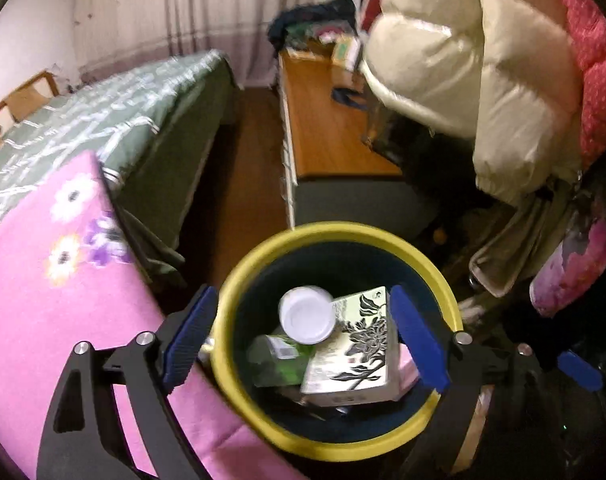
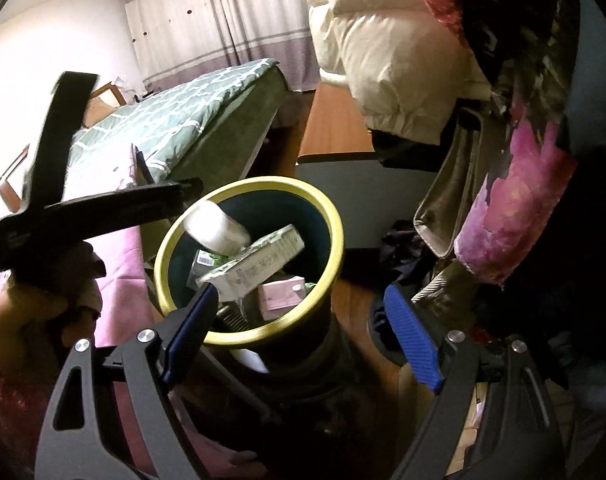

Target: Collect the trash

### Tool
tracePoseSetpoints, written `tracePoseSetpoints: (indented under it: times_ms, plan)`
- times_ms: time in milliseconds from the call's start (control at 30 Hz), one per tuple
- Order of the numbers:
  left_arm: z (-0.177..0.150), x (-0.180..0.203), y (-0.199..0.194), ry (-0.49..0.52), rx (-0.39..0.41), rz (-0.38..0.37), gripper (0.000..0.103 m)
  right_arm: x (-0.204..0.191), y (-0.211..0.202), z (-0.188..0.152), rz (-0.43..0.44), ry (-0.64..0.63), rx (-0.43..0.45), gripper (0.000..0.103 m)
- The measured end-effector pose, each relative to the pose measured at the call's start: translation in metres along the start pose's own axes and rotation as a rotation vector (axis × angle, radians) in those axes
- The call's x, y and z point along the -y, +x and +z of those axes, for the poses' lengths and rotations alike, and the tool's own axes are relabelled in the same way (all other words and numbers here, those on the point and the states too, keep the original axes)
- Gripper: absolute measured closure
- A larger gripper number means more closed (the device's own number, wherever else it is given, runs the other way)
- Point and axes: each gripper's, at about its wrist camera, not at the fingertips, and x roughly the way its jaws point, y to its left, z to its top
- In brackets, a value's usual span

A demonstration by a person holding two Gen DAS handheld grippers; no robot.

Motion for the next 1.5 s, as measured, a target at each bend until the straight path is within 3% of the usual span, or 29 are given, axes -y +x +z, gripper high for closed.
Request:
tracePoseSetpoints:
  times_ms: [167, 300, 467, 700, 900, 1233, 1500]
  plan:
    - [-0.013, -0.026, -0.055, 0.002, 0.080, 0.040, 0.015, -0.014, -0.006, 0.000, 0.015, -0.025, 0.009, 0.022]
    - [-0.042, -0.060, -0.123, -0.019, 0.170, 0.118, 0.006, -0.034, -0.016, -0.004, 0.043, -0.068, 0.028, 0.022]
    - [-0.099, -0.110, -0.212, -0.130, 0.243, 0.232, 0.005, -0.061, -0.030, -0.009, 0.083, -0.126, 0.046, 0.022]
    - [-0.193, -0.164, -0.301, -0.297, 0.284, 0.432, 0.005, -0.095, -0.063, -0.023, 0.111, -0.208, 0.100, 0.022]
    - [-0.259, -0.197, -0.361, -0.456, 0.322, 0.484, 0.005, -0.120, -0.101, -0.038, 0.123, -0.283, 0.161, 0.019]
    - [-0.294, -0.181, -0.406, -0.446, 0.371, 0.561, 0.005, -0.145, -0.133, -0.057, 0.188, -0.352, 0.208, 0.017]
    - [-0.296, -0.177, -0.416, -0.469, 0.376, 0.549, 0.005, -0.149, -0.143, -0.059, 0.202, -0.354, 0.223, 0.017]
